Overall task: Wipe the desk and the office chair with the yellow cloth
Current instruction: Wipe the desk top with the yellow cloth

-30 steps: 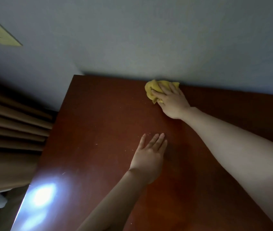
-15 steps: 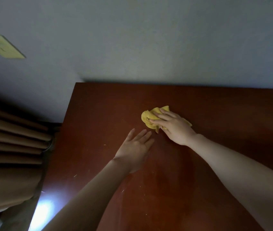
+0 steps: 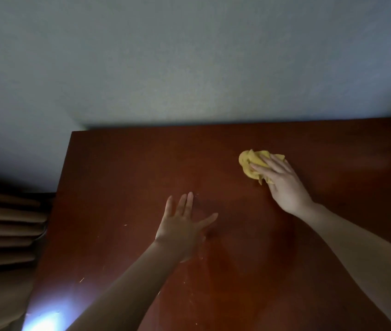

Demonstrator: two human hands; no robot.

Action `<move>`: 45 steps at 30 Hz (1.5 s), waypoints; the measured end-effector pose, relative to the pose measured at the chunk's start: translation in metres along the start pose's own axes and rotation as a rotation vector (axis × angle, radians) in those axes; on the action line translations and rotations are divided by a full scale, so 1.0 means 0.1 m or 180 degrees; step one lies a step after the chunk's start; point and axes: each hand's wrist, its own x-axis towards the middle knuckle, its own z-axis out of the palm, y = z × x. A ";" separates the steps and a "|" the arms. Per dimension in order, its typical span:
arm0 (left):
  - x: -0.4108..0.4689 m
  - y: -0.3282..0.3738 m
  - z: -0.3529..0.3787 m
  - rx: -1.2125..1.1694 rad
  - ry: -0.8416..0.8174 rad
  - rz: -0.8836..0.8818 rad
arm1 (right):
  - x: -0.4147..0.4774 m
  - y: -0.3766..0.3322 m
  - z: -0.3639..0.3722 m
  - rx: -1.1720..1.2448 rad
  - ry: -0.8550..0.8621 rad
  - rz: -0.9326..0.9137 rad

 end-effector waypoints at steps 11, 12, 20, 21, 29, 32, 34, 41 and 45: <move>-0.02 0.01 0.03 -0.0307 0.0092 0.0012 | 1.07 -0.05 0.09 -0.0642 -0.0007 0.0595; -0.02 0.02 0.03 -0.0333 0.0120 -0.0004 | 1.11 -0.10 0.12 -0.0640 -0.0011 0.0663; -0.18 0.03 0.17 -0.0721 0.0347 -0.0400 | 1.05 -0.83 0.34 -0.0493 -0.0312 0.0143; -0.23 0.02 0.19 -0.0778 0.0374 -0.0469 | 0.98 -0.93 0.38 -0.0518 -0.0356 0.0010; -0.64 -0.14 0.25 -0.1189 0.0457 -0.0787 | 0.28 -1.26 0.46 -0.0582 -0.0905 -0.0658; -0.80 -0.15 0.26 -0.1331 0.0480 -0.0817 | -0.06 -1.29 0.41 -0.0497 -0.1102 -0.0672; -0.88 -0.12 0.27 -0.1441 0.0494 -0.0787 | -0.26 -1.32 0.35 -0.0398 -0.1251 -0.0604; -1.09 0.06 0.19 -0.2316 0.0498 -0.0554 | -0.83 -1.49 -0.11 0.0541 -0.1659 0.0231; -1.14 0.20 0.07 -0.3116 0.0505 -0.0347 | -1.04 -1.65 -0.39 0.1070 -0.0759 0.0601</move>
